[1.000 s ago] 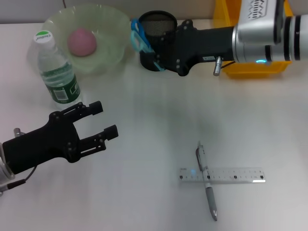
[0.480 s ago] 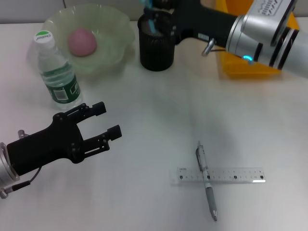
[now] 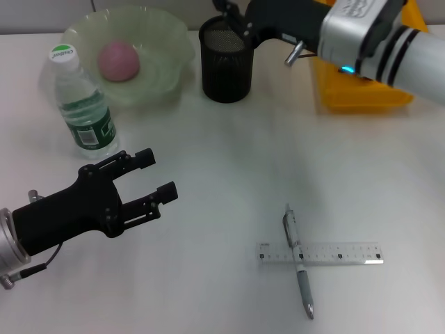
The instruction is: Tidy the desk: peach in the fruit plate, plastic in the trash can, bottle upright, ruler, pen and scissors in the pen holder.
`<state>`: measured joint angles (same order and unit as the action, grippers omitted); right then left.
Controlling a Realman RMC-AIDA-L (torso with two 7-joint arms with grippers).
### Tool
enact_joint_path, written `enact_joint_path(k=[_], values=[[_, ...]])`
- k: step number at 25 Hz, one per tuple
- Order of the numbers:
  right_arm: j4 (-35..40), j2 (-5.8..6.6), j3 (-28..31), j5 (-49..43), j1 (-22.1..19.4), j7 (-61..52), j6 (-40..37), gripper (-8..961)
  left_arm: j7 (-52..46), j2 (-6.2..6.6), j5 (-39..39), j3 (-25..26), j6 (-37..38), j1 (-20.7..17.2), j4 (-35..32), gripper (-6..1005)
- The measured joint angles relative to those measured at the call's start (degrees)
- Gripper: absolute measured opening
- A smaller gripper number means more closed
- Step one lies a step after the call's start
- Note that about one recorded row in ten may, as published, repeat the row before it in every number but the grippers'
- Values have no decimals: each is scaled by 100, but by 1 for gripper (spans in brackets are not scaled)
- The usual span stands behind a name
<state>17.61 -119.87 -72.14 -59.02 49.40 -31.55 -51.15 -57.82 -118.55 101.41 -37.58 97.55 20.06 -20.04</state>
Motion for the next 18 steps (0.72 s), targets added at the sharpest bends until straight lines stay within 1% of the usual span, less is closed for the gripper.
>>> enact_joint_path(k=[2, 4, 7, 15, 18], values=[[-6, 0, -92, 1, 29, 87, 83, 214, 0, -1, -1, 5, 0, 7, 17, 786], [-55, 0, -448, 5, 180, 301, 497, 214, 1, -1, -39, 13, 0, 35, 54, 786], [-94, 0, -611, 9, 266, 327, 699, 214, 5, -1, -81, 14, 0, 54, 63, 786], [-146, -1, -731, 150, 312, 343, 824, 215, 7, -10, -86, 14, 1, 107, 71, 786], [-150, 0, -750, 166, 325, 344, 986, 215, 8, -10, -102, 14, 28, 127, 71, 786]])
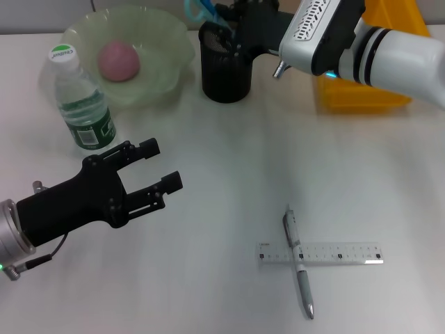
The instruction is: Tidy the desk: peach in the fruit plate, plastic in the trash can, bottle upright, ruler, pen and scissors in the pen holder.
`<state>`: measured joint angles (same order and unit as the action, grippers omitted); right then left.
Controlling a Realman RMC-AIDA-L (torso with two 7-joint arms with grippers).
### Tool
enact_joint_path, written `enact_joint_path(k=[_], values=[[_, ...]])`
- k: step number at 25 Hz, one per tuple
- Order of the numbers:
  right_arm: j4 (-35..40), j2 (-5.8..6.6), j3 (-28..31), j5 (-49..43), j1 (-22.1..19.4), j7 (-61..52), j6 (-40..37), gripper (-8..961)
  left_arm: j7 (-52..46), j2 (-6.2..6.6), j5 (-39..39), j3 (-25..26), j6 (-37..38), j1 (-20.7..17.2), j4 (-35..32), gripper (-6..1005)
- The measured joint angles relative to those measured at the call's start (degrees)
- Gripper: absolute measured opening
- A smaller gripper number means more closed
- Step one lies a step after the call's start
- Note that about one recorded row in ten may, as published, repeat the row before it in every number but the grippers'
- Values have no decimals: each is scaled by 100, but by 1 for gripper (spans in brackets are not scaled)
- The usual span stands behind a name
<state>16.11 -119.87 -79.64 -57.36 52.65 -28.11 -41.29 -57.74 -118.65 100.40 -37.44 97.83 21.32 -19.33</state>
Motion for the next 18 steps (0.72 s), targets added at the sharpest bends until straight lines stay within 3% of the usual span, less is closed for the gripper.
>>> enact_joint_path(k=[13, 18], values=[[-5, 0, -63, 328, 0, 161, 223, 214, -77, 6, -102, 0, 24, 9, 9, 786], [-62, 0, -75, 1002, 14, 117, 190, 214, -84, 10, -138, 0, 42, 27, 8, 786]])
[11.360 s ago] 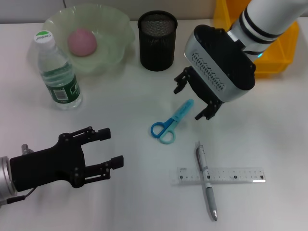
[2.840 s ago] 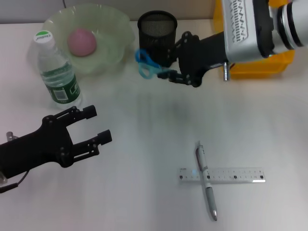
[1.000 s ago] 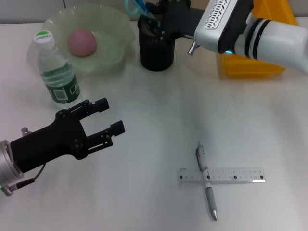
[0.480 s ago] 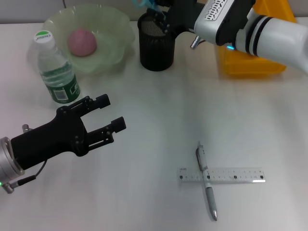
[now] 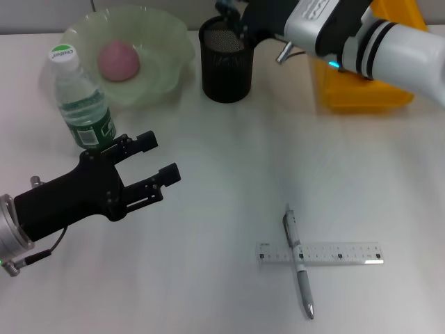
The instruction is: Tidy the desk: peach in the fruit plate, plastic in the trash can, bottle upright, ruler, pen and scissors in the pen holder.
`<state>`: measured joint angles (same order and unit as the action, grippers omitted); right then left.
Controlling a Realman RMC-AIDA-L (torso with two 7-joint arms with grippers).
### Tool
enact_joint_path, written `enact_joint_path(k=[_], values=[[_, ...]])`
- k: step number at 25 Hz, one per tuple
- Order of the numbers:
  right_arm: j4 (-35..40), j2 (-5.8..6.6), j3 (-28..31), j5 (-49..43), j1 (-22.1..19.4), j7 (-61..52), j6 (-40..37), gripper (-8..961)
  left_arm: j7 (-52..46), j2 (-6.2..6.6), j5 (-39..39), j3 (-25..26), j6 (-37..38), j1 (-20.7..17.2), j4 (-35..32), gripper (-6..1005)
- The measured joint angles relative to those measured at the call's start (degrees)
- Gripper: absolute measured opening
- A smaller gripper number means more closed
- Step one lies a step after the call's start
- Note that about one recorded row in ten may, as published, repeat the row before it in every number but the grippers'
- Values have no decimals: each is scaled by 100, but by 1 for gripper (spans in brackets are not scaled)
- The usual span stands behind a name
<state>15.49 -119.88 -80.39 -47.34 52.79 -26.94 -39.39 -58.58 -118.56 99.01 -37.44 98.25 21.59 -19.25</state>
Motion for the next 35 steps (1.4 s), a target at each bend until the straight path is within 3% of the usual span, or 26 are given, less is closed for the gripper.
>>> enact_joint_path(k=[10, 33, 35], values=[[-190, 0, -666, 1011, 140, -652, 29, 246, -3, 1, 0, 0, 60, 33, 0, 786], [-264, 0, -665, 1026, 24, -1288, 204, 355, 44, 17, 4, -44, 90, 18, -13, 787], [-157, 0, -571, 1045, -91, -1287, 52, 449, 47, 17, 4, -46, 102, 9, -34, 787]])
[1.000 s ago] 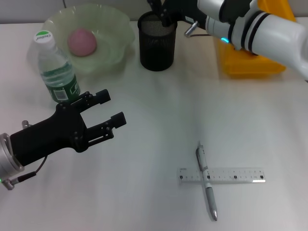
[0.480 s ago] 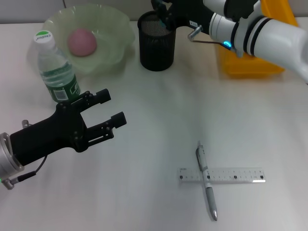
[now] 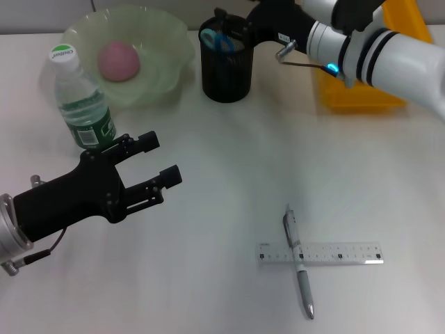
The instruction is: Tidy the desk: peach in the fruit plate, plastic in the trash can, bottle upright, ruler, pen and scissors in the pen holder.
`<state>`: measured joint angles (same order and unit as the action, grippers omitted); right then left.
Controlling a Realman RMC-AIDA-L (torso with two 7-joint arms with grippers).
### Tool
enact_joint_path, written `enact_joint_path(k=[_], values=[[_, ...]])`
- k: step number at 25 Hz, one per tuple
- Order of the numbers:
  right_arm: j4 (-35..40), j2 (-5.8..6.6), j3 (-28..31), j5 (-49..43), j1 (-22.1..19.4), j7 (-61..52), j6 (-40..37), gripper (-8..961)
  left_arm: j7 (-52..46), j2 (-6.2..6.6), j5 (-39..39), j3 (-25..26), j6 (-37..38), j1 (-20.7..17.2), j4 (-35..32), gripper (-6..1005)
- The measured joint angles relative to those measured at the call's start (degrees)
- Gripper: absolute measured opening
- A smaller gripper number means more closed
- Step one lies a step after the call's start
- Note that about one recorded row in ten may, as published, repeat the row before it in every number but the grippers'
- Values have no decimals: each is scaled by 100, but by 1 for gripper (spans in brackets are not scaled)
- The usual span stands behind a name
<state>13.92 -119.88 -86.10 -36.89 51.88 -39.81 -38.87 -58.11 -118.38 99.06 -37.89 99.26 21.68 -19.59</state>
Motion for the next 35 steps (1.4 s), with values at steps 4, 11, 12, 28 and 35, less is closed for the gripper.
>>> enact_joint_path(k=[4, 11, 12, 28, 35], values=[[245, 0, 59, 137, -243, 44, -127, 601, 1, 4, 0, 1, 32, 2, -20, 787], [325, 0, 172, 1615, -789, 579, -926, 652, -22, 18, 7, 2, 68, 25, -52, 787], [315, 1, 171, 1754, -900, 591, -1152, 653, -22, 18, 7, 2, 68, 25, -52, 787], [1224, 473, 425, -759, -2622, -2502, -4342, 677, -506, 239, 609, -337, 195, 130, -360, 787], [2194, 642, 1632, -4210, -2509, -4464, -4909, 742, -780, 288, 1229, -339, 411, 216, -551, 787]])
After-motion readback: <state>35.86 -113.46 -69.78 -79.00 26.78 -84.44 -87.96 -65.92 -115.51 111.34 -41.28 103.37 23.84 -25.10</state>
